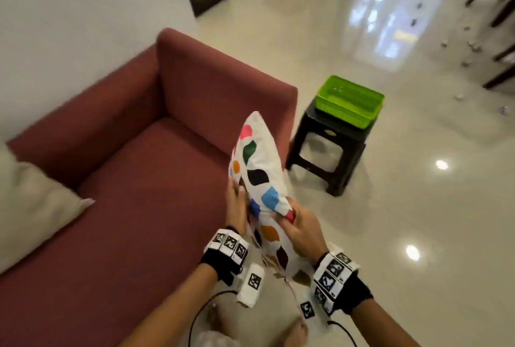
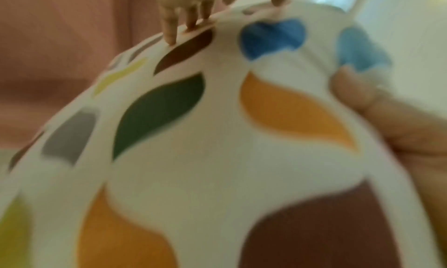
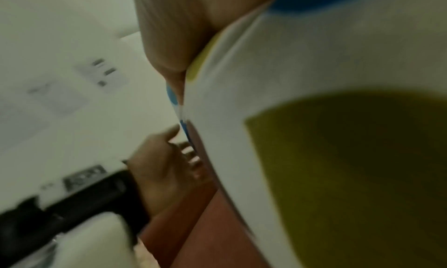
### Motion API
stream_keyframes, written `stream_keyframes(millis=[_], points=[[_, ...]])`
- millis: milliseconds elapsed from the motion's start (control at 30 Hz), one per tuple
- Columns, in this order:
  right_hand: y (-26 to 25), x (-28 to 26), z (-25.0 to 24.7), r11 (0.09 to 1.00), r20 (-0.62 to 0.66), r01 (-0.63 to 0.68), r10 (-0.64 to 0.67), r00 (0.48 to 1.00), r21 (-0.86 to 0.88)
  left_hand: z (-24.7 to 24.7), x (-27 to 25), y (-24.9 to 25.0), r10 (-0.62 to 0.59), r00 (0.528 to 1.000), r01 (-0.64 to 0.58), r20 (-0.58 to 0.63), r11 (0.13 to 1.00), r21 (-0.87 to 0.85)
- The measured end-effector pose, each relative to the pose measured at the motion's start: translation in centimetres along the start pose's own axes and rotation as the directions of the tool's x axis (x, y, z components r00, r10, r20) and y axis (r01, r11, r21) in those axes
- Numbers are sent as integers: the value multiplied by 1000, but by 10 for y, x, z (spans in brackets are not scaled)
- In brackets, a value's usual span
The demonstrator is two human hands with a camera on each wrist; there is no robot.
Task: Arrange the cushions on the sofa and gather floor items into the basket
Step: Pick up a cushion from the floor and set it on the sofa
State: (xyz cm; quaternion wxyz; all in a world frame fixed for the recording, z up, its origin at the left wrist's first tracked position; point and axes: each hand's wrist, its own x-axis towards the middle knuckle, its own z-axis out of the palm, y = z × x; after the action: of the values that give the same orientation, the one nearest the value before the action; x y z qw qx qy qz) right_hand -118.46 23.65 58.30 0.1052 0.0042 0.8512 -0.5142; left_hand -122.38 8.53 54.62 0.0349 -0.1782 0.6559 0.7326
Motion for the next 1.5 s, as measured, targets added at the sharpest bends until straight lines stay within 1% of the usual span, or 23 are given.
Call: stream_keyframes(millis=[33,67,100,167,233,300,400,467,533,567,667,767,833,900,967,1033,1100,1167,1233,1300,1367,1433,1500], points=[[-59,14,39,982,102,129,-116,988,-138,-69,-2,49,113,988,-114,-102,993,-8],[-62,21,37,961,119,155,-130,984,-229,-75,3,57,155,982,-144,-108,984,101],[-66,35,37,942,147,193,-158,976,-273,-85,13,69,249,965,-217,-87,937,275],[-87,54,62,855,249,332,-247,936,-399,-131,19,95,420,906,-359,46,709,608],[-124,67,107,753,344,444,-303,889,-485,-193,25,115,497,854,-413,154,468,781],[-145,77,151,682,434,516,-310,846,-518,-248,32,119,438,855,-406,276,236,883],[-149,90,203,558,529,579,-271,804,-594,-309,45,108,160,882,-440,443,-52,896],[-150,97,223,491,556,596,-244,794,-636,-340,58,99,-15,917,-395,399,-176,902],[-153,106,231,476,547,552,-165,821,-685,-362,67,92,-56,930,-367,364,-229,902],[-156,111,230,483,525,515,-127,841,-708,-368,70,90,-35,935,-352,353,-209,912],[-163,124,212,478,431,388,-22,902,-788,-379,75,91,127,933,-326,336,-93,941],[-164,130,185,349,404,381,-7,915,-856,-382,74,102,226,925,-297,305,-71,952],[-164,132,173,307,373,369,-47,927,-877,-379,77,109,260,913,-304,314,-76,950],[-165,136,168,350,283,309,-123,951,-884,-372,84,121,319,894,-308,314,-72,949],[-172,139,170,383,214,248,-129,968,-890,-367,94,131,337,893,-301,300,-51,952],[-177,144,179,350,224,251,-116,968,-902,-364,106,137,307,895,-315,323,-76,946],[-186,149,196,339,305,342,-159,939,-876,-362,118,136,301,881,-351,365,-102,931],[-193,158,222,369,384,423,-177,906,-827,-357,123,135,331,864,-363,378,-111,925],[-197,174,249,439,391,405,-126,912,-802,-354,133,131,379,859,-363,345,-26,931],[-200,193,271,458,384,372,-71,920,-807,-351,140,127,402,890,-291,215,138,947],[-200,213,285,395,418,438,-139,898,-808,-350,144,118,381,924,-124,-5,314,941],[-203,235,288,363,461,503,-201,864,-784,-347,145,104,382,903,3,-198,454,891],[-207,256,282,378,457,527,-264,849,-761,-344,146,87,325,908,43,-266,558,829]])
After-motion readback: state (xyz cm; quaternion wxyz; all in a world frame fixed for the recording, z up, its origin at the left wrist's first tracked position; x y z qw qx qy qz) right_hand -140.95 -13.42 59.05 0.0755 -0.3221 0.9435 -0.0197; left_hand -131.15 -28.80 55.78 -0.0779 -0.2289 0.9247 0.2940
